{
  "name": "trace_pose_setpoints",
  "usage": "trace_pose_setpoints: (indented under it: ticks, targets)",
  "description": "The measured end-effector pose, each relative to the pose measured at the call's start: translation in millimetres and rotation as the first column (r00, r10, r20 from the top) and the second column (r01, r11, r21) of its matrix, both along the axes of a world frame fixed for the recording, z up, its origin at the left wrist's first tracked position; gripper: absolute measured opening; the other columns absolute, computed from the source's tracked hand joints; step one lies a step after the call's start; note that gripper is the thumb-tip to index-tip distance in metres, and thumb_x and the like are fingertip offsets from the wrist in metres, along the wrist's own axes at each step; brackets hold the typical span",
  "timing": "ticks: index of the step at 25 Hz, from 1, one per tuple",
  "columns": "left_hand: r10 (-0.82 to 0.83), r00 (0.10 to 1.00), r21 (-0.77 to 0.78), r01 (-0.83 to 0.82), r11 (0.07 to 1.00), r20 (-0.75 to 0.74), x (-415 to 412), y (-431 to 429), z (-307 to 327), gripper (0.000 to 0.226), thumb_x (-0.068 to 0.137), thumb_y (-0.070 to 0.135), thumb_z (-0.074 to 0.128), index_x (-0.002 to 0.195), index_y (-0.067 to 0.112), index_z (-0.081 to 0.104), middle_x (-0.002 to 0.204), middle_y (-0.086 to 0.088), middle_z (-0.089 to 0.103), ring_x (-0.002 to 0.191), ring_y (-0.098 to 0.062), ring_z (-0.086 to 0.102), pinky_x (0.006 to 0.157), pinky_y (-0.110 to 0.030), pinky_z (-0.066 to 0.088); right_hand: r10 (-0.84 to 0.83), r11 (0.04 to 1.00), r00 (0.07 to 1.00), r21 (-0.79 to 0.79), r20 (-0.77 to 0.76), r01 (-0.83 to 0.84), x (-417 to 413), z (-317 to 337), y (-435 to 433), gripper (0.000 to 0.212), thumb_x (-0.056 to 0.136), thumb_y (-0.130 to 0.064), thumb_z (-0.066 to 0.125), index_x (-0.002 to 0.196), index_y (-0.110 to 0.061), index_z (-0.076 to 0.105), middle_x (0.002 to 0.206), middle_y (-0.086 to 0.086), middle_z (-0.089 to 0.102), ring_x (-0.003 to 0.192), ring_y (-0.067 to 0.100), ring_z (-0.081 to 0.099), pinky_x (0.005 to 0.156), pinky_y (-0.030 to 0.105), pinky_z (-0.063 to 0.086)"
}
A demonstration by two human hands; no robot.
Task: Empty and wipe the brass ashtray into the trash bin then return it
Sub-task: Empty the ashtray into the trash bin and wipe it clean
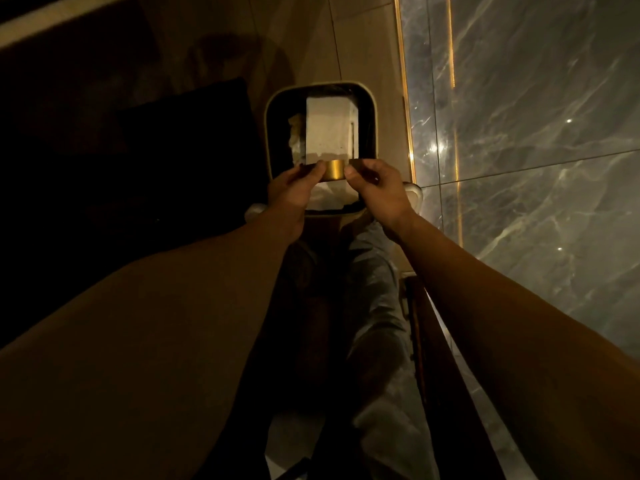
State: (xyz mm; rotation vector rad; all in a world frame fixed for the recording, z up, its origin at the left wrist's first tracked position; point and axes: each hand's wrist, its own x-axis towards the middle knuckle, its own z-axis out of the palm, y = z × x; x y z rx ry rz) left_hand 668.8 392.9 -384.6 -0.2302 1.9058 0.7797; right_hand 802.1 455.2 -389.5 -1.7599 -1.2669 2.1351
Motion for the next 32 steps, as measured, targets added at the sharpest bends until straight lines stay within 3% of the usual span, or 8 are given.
trace_pose_setpoints:
  ticks: [2,6,11,15,19,25,29,32]
  targets:
    - [0.011,1.0,-0.024,-0.011,1.0,-0.017,-3.3,4.1,-9.3,0.021,0.076,0.039,0.079,0.089,0.023,0.074,0.11,-0.007,0.074,0.106,-0.026,0.068,0.1,-0.047,0.052,-0.01,1.0,1.0,-0.006,-0.004,0.009,-4.2,-7.9,-0.1,0.037,0.092,-0.023,0.063,0.121,-0.001,0.059,0.117,0.015,0.066,0.109,0.024,0.062,0.096,0.038,0.052]
    - [0.025,0.999,-0.074,-0.027,0.997,-0.022,-11.2,8.1,-29.1,0.075,0.048,0.061,0.081,0.109,0.019,0.071,0.112,-0.004,0.073,0.103,-0.023,0.069,0.09,-0.039,0.056,-0.022,1.0,1.0,-0.005,0.015,0.022,-8.8,-23.1,3.0,0.035,0.093,-0.021,0.061,0.122,-0.002,0.057,0.117,0.015,0.065,0.11,0.024,0.061,0.092,0.032,0.051]
    - [0.039,0.998,-0.031,-0.041,0.999,-0.048,-17.6,9.0,-39.2,0.052,0.073,0.046,0.079,0.108,0.01,0.069,0.108,-0.009,0.073,0.096,-0.023,0.072,0.085,-0.038,0.06,-0.01,1.0,0.998,-0.007,0.066,0.011,-15.2,-40.1,3.6,0.035,0.093,-0.021,0.061,0.123,-0.005,0.055,0.117,0.012,0.064,0.109,0.022,0.06,0.097,0.035,0.05]
    - [0.009,0.996,-0.07,-0.015,0.997,-0.089,-18.9,11.4,-46.9,0.023,0.084,0.041,0.072,0.083,0.018,0.068,0.087,0.002,0.07,0.083,-0.011,0.068,0.068,-0.022,0.055,0.008,1.0,0.997,-0.023,0.08,-0.006,-20.8,-45.1,4.4,0.043,0.093,-0.022,0.06,0.132,-0.007,0.049,0.128,0.011,0.059,0.113,0.019,0.056,0.093,0.028,0.049]
    - [-0.064,0.99,-0.117,0.049,0.992,-0.127,-22.4,11.4,-52.8,0.027,0.087,0.049,0.065,0.073,0.026,0.065,0.086,0.003,0.069,0.095,-0.019,0.069,0.091,-0.038,0.057,0.021,1.0,0.996,-0.017,0.089,-0.019,-22.7,-48.0,5.4,0.042,0.094,-0.02,0.059,0.132,-0.007,0.048,0.129,0.013,0.059,0.117,0.022,0.057,0.089,0.024,0.047]
    - [-0.155,0.96,-0.132,0.126,0.983,-0.234,-17.3,11.7,-52.6,0.029,0.096,0.035,0.055,0.118,0.02,0.065,0.124,-0.009,0.063,0.115,-0.026,0.06,0.098,-0.045,0.054,0.078,0.997,0.994,0.014,0.072,-0.079,-21.5,-47.2,8.0,0.038,0.095,-0.014,0.054,0.133,-0.01,0.05,0.129,0.012,0.058,0.11,0.015,0.054,0.096,0.032,0.046]
    - [-0.202,0.958,-0.151,0.173,0.973,-0.205,-16.6,14.3,-49.6,0.034,0.092,0.017,0.055,0.125,0.016,0.063,0.12,-0.008,0.065,0.112,-0.025,0.061,0.098,-0.042,0.053,0.11,0.991,0.99,0.07,0.09,-0.117,-25.1,-51.7,13.8,0.033,0.092,-0.014,0.054,0.125,-0.013,0.059,0.12,0.01,0.065,0.116,0.021,0.058,0.104,0.046,0.046]
    - [-0.37,0.903,-0.144,0.345,0.927,-0.219,-12.6,13.5,-42.5,0.044,0.084,0.018,0.068,0.127,0.013,0.06,0.116,-0.004,0.059,0.104,-0.015,0.055,0.086,-0.026,0.046,0.128,0.987,0.986,0.081,0.111,-0.137,-25.4,-54.3,16.5,0.034,0.092,-0.017,0.053,0.126,-0.016,0.059,0.12,0.008,0.067,0.115,0.022,0.061,0.102,0.047,0.049]
